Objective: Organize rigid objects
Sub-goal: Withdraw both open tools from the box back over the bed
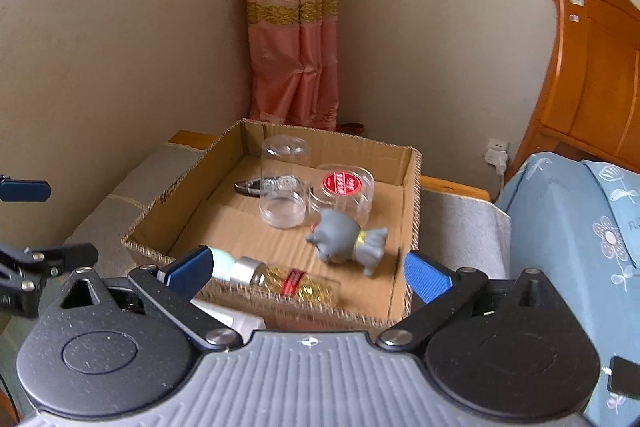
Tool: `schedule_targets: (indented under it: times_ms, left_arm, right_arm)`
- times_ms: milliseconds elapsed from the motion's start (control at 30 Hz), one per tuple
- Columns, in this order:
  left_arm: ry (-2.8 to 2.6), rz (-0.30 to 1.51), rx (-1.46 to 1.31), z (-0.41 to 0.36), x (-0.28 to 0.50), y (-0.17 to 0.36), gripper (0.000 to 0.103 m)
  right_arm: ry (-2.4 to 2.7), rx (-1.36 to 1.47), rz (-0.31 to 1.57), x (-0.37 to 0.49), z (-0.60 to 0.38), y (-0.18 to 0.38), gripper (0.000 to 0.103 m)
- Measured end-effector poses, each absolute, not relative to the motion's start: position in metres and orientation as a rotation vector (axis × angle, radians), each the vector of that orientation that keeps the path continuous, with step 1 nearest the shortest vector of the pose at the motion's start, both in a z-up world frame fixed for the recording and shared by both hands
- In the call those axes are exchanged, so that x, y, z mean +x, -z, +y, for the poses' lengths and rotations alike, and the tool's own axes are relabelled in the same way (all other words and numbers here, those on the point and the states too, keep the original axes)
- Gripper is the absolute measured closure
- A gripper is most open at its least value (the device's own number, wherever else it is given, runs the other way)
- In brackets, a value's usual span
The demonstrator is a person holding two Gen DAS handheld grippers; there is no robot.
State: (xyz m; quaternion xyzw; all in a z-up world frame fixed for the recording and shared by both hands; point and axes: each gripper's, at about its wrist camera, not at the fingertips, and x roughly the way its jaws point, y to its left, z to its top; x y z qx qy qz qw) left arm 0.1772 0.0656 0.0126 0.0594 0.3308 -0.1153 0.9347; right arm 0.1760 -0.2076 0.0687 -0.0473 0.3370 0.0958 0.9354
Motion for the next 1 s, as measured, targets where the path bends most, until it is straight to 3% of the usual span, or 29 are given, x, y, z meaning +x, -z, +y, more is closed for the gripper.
schedule_targets:
  times_ms: [567,1000]
  left_arm:
    - [0.241,0.688,0.113,0.048,0.133,0.015,0.001]
    - [0.184,0.739,0.055,0.048,0.139,0.053,0.001]
  right_arm:
    - [-0.066,-0.036,0.687,0.089,-0.203,-0.024,0.000]
    - [-0.050,0.017,0.736,0.101,-0.220,0.005,0.000]
